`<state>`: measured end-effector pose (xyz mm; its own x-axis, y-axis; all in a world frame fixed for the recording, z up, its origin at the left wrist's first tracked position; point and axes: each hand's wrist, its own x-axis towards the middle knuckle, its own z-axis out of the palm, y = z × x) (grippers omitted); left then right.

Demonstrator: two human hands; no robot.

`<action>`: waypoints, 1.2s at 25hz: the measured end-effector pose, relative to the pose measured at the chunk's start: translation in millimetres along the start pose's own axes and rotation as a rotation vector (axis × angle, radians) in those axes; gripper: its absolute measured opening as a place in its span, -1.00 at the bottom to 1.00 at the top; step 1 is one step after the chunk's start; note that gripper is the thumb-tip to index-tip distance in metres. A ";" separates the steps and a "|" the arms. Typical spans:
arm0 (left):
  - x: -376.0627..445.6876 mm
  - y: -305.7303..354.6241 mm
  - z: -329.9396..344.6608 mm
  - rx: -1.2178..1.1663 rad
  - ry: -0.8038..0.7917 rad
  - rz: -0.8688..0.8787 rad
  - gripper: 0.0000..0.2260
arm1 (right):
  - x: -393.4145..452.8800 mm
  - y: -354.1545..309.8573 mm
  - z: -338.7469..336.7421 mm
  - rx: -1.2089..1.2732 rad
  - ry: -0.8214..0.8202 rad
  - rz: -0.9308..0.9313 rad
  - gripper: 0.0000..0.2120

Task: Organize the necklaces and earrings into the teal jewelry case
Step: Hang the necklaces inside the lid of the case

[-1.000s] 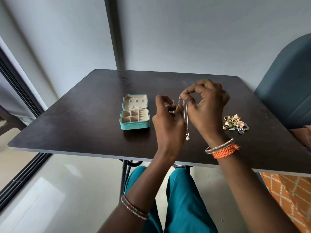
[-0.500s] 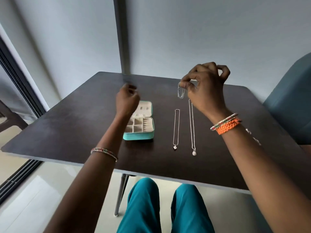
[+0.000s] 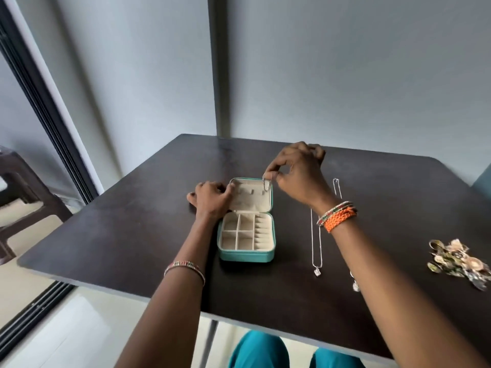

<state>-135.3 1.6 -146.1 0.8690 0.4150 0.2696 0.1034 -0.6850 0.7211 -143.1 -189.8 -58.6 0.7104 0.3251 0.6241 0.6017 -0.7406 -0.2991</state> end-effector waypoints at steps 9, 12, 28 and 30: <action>-9.8 6.6 -1.2 -0.389 0.205 0.322 -0.70 | -4.7 -15.3 29.8 -0.024 0.139 -0.126 -0.93; -16.0 7.2 -4.0 -0.336 0.280 0.405 -0.64 | -5.2 -26.9 36.7 -0.088 0.152 -0.168 -0.91; -18.5 6.9 -6.9 -0.282 0.334 0.449 -0.73 | 2.0 -55.2 48.3 -0.424 0.241 -0.125 -0.96; -19.1 7.2 -7.4 -0.275 0.332 0.455 -0.74 | 2.0 -57.1 46.7 -0.433 0.250 -0.101 -0.95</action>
<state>-154.8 -6.8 -141.3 0.5951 0.3124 0.7404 -0.4083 -0.6761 0.6134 -158.9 -119.4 -74.0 0.5155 0.2964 0.8040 0.4189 -0.9057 0.0653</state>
